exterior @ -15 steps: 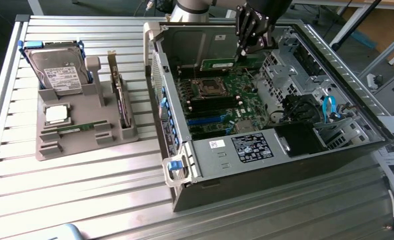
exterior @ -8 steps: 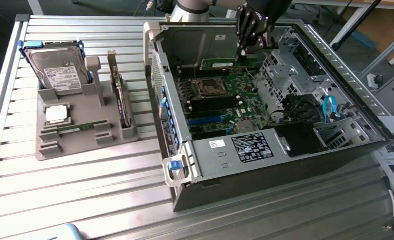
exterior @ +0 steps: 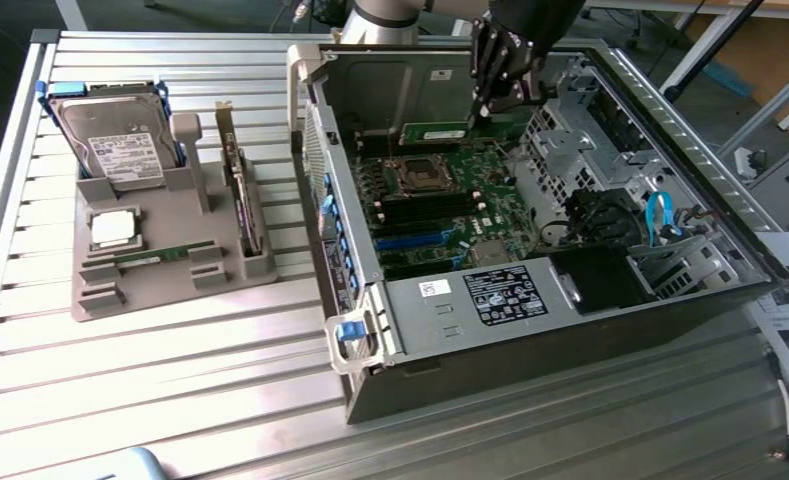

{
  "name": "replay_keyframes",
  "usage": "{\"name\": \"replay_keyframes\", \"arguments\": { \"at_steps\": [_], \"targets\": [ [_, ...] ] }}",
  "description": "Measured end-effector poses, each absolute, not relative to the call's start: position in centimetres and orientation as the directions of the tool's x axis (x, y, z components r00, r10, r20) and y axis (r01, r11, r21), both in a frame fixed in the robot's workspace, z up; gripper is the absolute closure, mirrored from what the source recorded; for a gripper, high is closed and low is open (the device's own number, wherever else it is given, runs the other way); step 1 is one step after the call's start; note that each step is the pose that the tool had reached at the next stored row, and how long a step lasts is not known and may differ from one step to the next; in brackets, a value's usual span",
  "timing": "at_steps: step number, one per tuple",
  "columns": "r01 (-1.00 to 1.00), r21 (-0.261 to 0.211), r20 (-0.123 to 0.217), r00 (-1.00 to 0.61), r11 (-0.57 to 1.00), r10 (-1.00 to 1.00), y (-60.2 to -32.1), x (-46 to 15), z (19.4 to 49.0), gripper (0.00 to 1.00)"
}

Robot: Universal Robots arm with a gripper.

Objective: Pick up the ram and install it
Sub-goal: 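Insert the ram into the slot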

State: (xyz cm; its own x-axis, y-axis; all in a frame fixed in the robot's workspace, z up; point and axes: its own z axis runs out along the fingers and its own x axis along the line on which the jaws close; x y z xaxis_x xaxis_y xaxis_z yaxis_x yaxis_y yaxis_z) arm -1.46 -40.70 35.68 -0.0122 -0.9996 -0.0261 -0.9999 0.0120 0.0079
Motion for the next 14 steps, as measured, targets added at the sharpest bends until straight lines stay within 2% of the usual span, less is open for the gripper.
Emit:
{"name": "replay_keyframes", "arguments": {
  "at_steps": [14],
  "targets": [
    [-1.000, 0.008, -0.026, -0.012, 0.012, -1.000, -40.7, -1.5, 33.8, 0.88]
  ]
}}
